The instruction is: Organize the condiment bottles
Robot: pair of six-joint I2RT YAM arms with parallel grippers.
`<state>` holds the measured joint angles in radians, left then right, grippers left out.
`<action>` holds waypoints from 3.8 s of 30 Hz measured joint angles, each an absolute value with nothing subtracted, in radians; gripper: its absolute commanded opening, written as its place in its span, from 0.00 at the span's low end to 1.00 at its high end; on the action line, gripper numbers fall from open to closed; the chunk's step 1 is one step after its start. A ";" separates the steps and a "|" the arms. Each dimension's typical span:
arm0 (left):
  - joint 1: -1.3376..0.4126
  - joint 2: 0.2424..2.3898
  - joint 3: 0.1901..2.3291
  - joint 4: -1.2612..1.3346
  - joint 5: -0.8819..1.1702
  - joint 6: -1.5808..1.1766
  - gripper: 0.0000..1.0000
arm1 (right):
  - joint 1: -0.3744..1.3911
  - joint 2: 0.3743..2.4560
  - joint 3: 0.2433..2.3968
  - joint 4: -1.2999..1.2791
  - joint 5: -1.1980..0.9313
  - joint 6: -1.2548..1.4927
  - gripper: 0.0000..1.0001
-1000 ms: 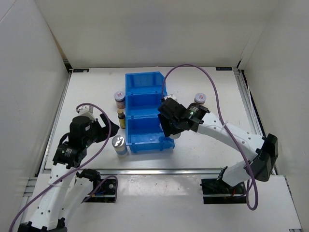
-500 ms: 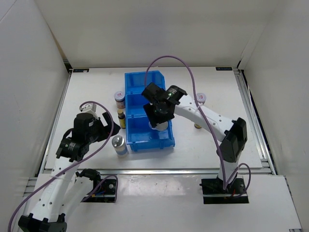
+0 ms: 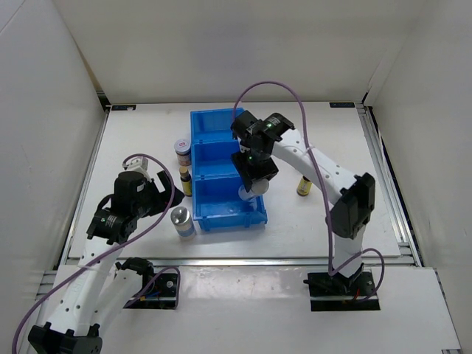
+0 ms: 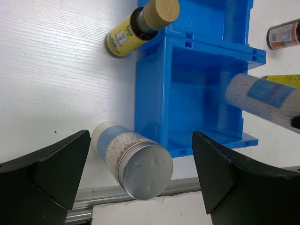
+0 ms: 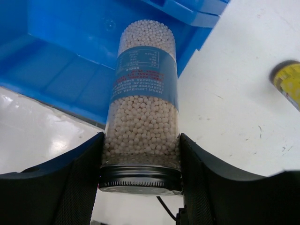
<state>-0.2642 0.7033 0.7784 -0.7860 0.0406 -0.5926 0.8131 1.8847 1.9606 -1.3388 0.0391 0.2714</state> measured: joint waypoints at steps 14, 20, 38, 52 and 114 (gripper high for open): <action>-0.264 0.709 0.778 -0.785 0.040 -0.593 1.00 | 0.810 2.103 2.036 -1.343 0.000 0.216 0.30; -0.264 0.712 0.778 -0.785 0.040 -0.593 1.00 | 0.814 2.120 2.047 -1.336 0.019 0.208 0.53; -0.264 0.713 0.778 -0.785 0.040 -0.593 1.00 | 0.826 2.101 2.106 -1.322 0.105 0.232 0.87; -0.264 0.729 0.778 -0.786 0.032 -0.592 1.00 | 0.718 1.719 1.831 -1.101 0.217 0.326 0.75; -0.264 0.693 0.778 -0.785 0.007 -0.580 1.00 | 0.551 1.984 1.447 -0.677 0.078 0.370 0.00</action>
<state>-0.2642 0.6930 0.7784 -0.7853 0.0071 -0.5800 0.5507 1.9842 1.4471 -0.6765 0.0776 0.3698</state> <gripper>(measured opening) 0.998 0.272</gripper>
